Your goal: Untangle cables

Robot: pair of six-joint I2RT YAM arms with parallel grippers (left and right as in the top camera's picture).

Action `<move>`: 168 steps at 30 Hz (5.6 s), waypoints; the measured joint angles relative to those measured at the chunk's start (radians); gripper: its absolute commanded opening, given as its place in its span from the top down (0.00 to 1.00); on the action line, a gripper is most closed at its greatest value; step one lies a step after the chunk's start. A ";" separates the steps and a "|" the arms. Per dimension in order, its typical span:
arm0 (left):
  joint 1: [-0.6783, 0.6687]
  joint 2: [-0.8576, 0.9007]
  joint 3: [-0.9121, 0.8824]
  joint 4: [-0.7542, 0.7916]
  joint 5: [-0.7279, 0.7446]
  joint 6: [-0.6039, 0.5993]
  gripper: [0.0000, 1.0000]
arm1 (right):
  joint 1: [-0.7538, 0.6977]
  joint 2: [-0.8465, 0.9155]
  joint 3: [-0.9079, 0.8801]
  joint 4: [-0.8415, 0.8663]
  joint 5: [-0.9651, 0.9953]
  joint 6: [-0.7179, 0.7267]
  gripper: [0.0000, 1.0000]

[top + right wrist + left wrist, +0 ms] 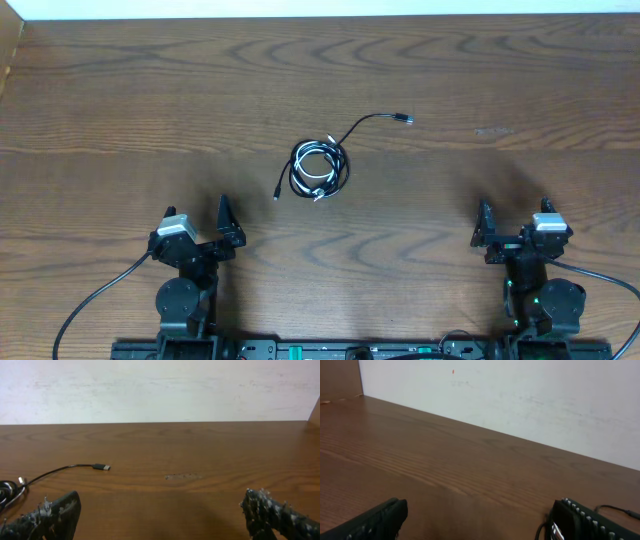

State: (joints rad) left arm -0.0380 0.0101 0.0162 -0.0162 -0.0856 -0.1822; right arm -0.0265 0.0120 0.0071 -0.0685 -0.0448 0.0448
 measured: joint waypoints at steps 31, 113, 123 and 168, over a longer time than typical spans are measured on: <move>0.000 0.000 0.000 0.000 0.000 0.000 0.02 | 0.000 0.000 0.000 0.000 0.000 0.000 0.01; 0.000 0.000 0.000 0.007 -0.004 0.000 0.02 | 0.000 0.000 0.000 0.004 -0.034 0.000 0.01; 0.000 0.076 0.082 -0.117 -0.005 0.000 0.02 | 0.000 0.000 0.007 -0.001 -0.175 0.000 0.01; -0.322 1.691 1.520 -0.848 0.404 -0.034 0.18 | 0.000 0.970 1.027 -0.604 -0.359 0.011 0.21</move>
State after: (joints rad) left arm -0.3595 1.7008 1.5360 -0.8642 0.3183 -0.2161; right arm -0.0265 0.9817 1.0336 -0.6727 -0.4042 0.0559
